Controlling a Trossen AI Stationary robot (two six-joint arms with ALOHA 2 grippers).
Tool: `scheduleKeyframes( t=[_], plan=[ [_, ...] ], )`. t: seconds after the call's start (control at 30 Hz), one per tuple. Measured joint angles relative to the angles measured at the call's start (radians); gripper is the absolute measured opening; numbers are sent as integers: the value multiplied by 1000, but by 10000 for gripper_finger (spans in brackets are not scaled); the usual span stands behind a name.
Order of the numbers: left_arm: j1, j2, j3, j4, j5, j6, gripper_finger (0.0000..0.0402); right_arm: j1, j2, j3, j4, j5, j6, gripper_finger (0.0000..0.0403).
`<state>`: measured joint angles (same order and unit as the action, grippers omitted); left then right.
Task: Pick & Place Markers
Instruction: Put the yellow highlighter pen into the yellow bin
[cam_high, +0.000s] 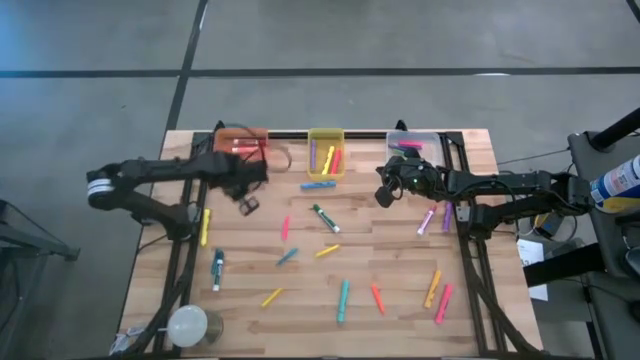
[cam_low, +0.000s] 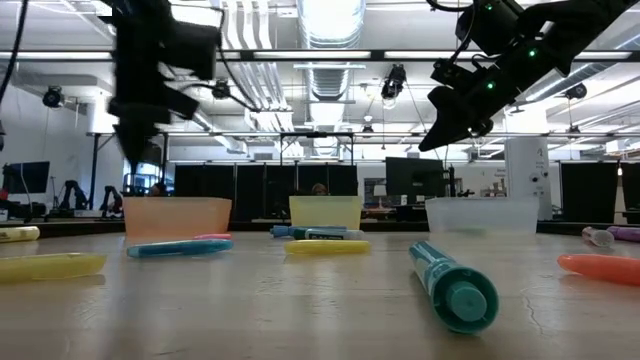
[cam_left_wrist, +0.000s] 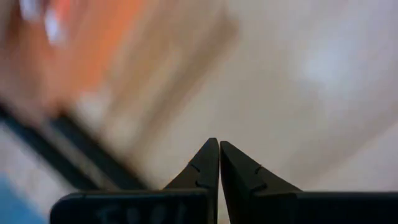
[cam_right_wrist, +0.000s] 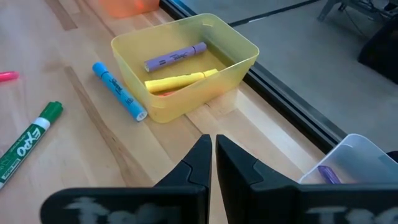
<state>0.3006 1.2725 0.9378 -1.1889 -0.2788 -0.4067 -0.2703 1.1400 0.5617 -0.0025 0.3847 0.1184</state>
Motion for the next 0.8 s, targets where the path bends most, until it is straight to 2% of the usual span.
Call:
scheduleKeyframes(
  t=[0.13,0.27,0.5,0.7,0.8],
  plan=[
    [-167,-55,-33,-159,58,-290,16,0,0,-1,0,0,-7,18],
    [-259,-93,-93,-180,79,-390,16,0,0,-1,0,0,-14,18],
    [-238,-115,-217,-107,94,-414,6,0,0,-1,1,0,-18,18],
    [-189,-43,-305,-15,233,-425,53,0,0,-1,7,0,-18,18],
    [-179,17,-332,9,242,-411,83,0,0,-1,9,0,-18,18]
  ],
)
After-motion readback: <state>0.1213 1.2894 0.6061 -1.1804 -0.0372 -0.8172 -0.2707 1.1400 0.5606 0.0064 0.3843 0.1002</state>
